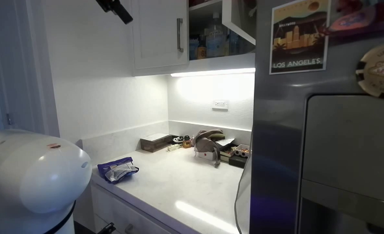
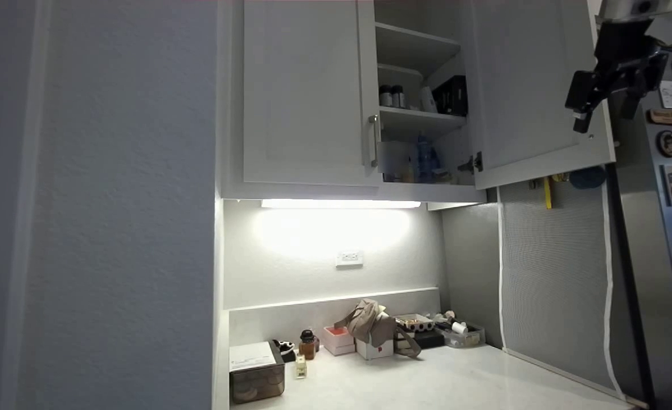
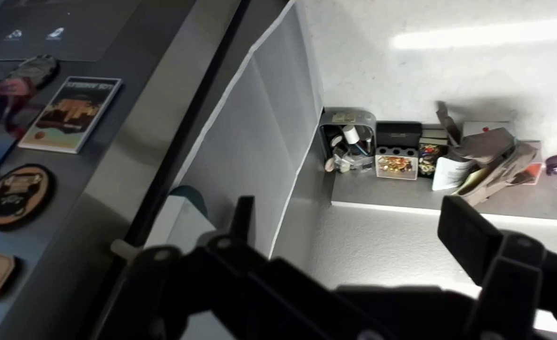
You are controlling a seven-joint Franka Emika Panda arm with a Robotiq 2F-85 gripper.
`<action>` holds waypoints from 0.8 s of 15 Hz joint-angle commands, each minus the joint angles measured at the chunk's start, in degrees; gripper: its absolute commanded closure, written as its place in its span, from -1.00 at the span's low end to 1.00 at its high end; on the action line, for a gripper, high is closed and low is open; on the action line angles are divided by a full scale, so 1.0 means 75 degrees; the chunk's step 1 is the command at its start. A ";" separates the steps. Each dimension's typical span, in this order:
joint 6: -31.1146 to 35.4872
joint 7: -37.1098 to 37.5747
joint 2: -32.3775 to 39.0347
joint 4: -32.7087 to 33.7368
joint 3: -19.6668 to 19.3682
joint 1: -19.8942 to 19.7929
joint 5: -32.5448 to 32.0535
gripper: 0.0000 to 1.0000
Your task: Close the top cabinet doors
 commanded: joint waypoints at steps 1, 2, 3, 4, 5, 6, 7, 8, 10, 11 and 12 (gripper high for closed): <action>0.0280 -0.0469 0.0223 0.0098 -0.0045 -0.0367 -0.0799 -1.00; 0.0311 -0.0533 0.0215 0.0093 -0.0091 -0.0385 -0.1052 -1.00; 0.0290 -0.0586 0.0182 0.0076 -0.0119 -0.0372 -0.1276 -1.00; 0.0267 -0.0604 0.0163 0.0087 -0.0167 -0.0364 -0.1478 -1.00; 0.0255 -0.0603 0.0134 0.0067 -0.0197 -0.0342 -0.1676 -1.00; 0.0264 -0.0639 0.0103 0.0045 -0.0225 -0.0307 -0.1907 -1.00; 0.0291 -0.0669 0.0099 0.0041 -0.0258 -0.0281 -0.2152 -1.00; 0.0320 -0.0645 0.0061 0.0012 -0.0286 -0.0246 -0.2376 -1.00; 0.0447 -0.0602 -0.0026 -0.0016 -0.0391 -0.0148 -0.2842 -1.00; 0.0531 -0.0564 -0.0092 -0.0034 -0.0461 -0.0095 -0.3058 -1.00; 0.0610 -0.0562 -0.0144 -0.0034 -0.0540 -0.0039 -0.3243 -1.00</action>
